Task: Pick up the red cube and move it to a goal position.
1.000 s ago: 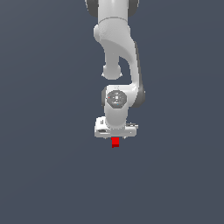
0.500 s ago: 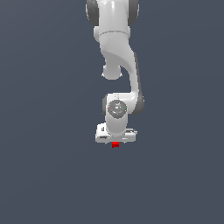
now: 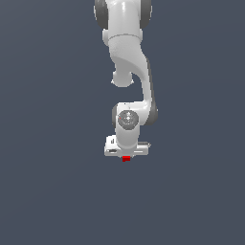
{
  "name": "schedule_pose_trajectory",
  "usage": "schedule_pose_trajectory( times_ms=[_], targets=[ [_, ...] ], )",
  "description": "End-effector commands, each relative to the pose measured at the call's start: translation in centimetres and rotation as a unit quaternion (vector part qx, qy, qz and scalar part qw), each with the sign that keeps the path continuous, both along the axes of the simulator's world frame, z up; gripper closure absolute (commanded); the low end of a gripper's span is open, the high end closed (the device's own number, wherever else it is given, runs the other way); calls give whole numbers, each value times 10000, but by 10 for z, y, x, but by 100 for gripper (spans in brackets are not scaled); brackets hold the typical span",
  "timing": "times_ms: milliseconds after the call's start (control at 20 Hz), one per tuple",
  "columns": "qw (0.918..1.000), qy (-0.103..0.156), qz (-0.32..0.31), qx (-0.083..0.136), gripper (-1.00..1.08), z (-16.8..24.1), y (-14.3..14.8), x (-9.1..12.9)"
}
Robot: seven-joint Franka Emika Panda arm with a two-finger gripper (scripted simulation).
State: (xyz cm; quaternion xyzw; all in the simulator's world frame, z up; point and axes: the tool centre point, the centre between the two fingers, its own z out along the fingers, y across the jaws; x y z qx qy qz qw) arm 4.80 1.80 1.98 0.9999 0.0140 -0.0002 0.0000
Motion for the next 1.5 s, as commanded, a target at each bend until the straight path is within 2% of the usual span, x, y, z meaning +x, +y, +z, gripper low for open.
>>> schedule_pose_trajectory(
  times_ms=[0,400,750,1050,1450],
  targets=[
    [10000,-2,0,0,108,0,0,0],
    [10000,-2,0,0,108,4,0,-1],
    [10000,-2,0,0,108,27,2,-9],
    [10000,-2,0,0,108,66,6,-22],
    [10000,0,1,-2,108,142,13,-47]
  ],
)
